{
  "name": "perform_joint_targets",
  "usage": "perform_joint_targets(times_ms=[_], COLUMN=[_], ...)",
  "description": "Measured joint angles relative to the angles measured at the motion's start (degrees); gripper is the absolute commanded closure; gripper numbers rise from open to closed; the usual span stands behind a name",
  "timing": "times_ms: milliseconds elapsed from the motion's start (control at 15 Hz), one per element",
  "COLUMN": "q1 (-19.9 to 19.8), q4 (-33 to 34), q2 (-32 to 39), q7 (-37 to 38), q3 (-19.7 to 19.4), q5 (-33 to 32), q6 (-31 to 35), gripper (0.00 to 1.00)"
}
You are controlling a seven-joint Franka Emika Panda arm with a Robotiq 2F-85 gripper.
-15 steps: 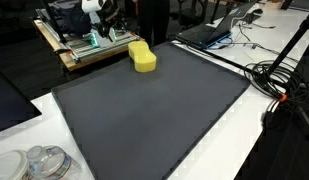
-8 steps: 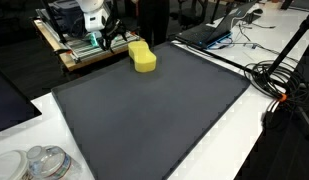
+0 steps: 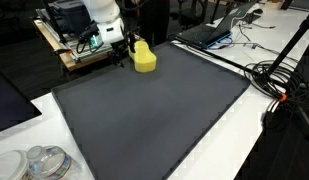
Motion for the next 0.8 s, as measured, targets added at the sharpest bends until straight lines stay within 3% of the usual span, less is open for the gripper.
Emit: perform_joint_targets(times_ms=[400, 800], q1=[-1.3, -0.1], q4=[11.5, 16.3], q2=[6.0, 7.2], q7=[-6.0, -6.3], q3=[7.2, 13.2], q5=[-6.1, -13.2], q6=[-2.6, -3.0], gripper=[0.00, 0.00])
